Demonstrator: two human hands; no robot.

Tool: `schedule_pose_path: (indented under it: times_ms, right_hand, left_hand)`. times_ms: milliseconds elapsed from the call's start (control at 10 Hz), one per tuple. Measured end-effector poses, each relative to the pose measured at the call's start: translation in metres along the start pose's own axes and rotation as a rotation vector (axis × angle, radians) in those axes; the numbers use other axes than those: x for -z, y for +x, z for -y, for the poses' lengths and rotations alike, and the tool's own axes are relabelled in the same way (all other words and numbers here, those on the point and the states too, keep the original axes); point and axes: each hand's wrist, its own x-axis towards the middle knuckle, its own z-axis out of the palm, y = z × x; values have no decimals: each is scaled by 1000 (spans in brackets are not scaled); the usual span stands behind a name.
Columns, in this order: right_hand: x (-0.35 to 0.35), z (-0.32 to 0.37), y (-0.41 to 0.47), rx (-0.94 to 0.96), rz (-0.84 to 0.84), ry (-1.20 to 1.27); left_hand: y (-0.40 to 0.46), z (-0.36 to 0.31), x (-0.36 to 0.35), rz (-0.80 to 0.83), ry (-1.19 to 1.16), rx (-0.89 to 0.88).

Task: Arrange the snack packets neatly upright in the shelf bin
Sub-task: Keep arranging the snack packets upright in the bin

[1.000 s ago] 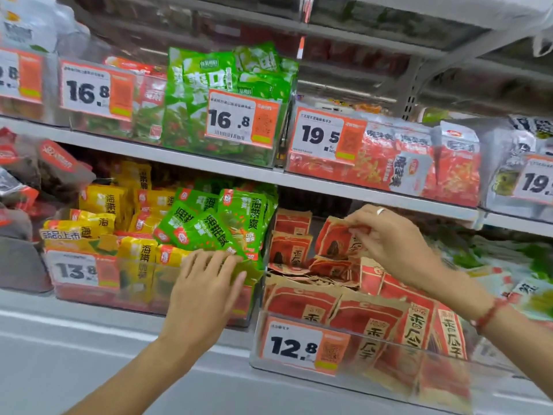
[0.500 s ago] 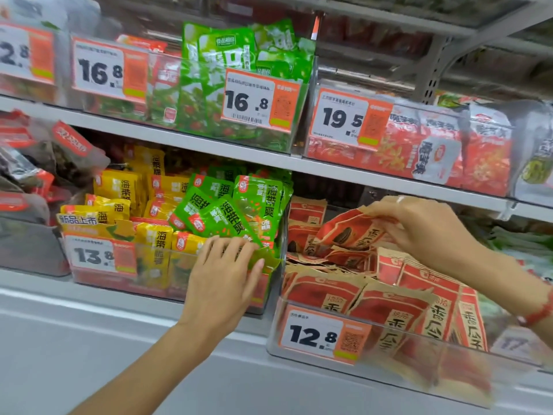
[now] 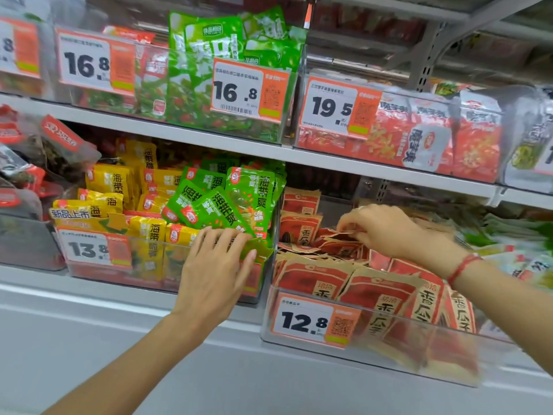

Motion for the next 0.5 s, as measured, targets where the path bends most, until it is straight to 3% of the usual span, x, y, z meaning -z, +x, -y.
schedule_pose_path:
  times_ms: [200,400,500]
  right_hand:
    - [2,-4,5,-59,-187,162]
    - [-12,-4,31,-99,32,160]
    - [11,-8,25,-51,248,208]
  left_hand:
    - [-2,-1,-2,9,-10,24]
    - [0,0,-4,-4,-25,17]
    - [0,2,-2,48,-23,15]
